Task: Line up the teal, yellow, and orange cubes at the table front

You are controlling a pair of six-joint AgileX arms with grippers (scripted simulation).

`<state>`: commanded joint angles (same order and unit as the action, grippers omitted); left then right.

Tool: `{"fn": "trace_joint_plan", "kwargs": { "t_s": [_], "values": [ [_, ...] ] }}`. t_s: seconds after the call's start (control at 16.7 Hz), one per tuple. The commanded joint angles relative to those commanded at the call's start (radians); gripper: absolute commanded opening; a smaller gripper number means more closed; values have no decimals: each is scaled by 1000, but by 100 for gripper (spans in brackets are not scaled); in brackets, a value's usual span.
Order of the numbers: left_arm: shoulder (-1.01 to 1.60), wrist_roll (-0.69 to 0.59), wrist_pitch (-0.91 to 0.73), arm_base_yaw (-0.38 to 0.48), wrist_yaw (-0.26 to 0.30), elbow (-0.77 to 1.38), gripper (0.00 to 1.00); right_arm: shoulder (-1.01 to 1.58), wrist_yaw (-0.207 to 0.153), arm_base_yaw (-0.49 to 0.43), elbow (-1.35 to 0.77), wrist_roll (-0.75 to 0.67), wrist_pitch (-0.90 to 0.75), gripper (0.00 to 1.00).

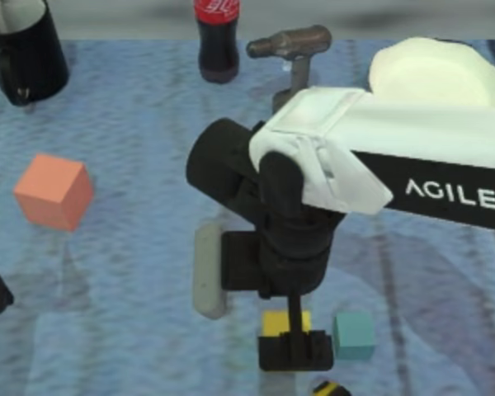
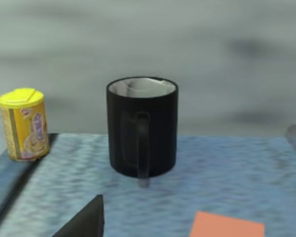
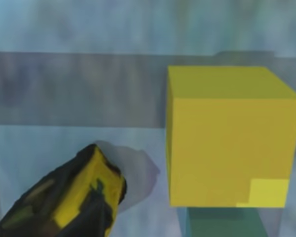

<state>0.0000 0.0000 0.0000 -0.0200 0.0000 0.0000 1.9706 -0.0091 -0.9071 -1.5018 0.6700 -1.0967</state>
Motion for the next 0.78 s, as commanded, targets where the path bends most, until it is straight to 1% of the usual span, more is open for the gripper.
{"fn": "trace_joint_plan", "kwargs": {
  "t_s": [0.18,0.36,0.54,0.78],
  "values": [
    [10,1,-7,1,1,10,100,-5,-1,8,9,-3,10,100],
    [103,13,-69,8,4,101,100,-89,-8,51,67,-27,70,100],
    [291,34,-183,15,4,277,100,-261,-21,136,186,-79,180,100],
    [678,72,-387,27,3,588,100,-600,-42,293,425,-187,367,100]
  ]
}}
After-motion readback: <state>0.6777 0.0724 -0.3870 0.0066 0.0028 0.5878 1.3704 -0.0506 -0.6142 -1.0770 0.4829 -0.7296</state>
